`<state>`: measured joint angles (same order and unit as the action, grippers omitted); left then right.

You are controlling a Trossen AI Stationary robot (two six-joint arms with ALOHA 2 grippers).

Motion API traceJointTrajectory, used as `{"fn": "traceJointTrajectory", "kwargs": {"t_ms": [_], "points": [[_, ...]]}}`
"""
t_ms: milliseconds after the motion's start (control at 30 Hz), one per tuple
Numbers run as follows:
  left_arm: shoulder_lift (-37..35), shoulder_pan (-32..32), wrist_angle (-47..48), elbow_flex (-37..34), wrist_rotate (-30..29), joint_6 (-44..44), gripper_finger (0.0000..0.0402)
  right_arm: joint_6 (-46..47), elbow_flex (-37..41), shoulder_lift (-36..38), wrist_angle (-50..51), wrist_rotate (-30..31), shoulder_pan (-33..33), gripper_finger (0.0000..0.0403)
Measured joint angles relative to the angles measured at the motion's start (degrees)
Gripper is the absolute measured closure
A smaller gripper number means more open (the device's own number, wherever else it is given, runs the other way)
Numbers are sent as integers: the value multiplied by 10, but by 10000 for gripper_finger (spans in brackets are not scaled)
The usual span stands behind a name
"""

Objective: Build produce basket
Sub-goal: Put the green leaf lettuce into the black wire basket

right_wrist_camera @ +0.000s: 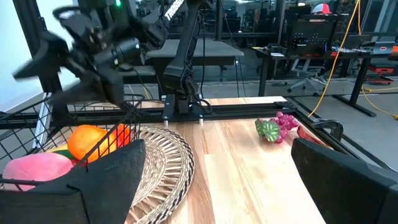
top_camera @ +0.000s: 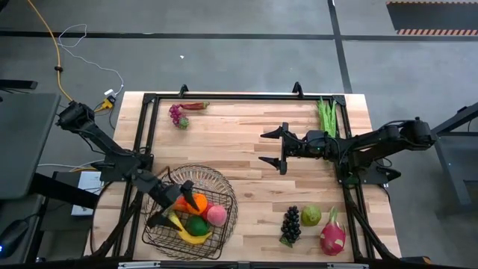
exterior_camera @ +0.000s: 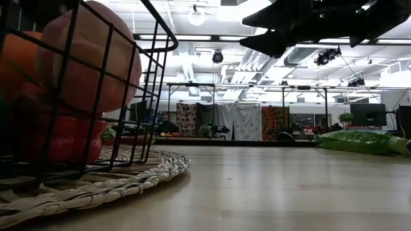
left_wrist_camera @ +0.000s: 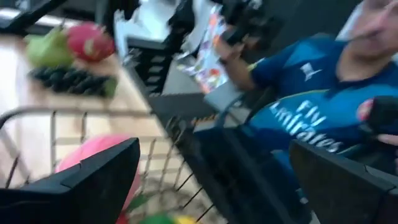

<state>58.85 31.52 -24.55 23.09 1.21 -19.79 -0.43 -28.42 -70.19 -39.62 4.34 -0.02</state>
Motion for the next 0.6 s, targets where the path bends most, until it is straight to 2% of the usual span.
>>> {"fn": "traceJointTrajectory", "kwargs": {"t_ms": [100,233,400,467,600], "points": [[-29,-1,0,12,12,10,3,0,0,0,0,0,0,8],[-71,0,-10,18,16,102,2,0,0,0,0,0,0,8],[-110,0,-58,19,-53,243,2,0,0,0,0,0,0,8],[-114,0,-77,19,-129,294,2,-8,0,0,0,0,0,8],[-113,-27,-90,19,-357,351,2,-15,0,0,0,0,0,8]]}}
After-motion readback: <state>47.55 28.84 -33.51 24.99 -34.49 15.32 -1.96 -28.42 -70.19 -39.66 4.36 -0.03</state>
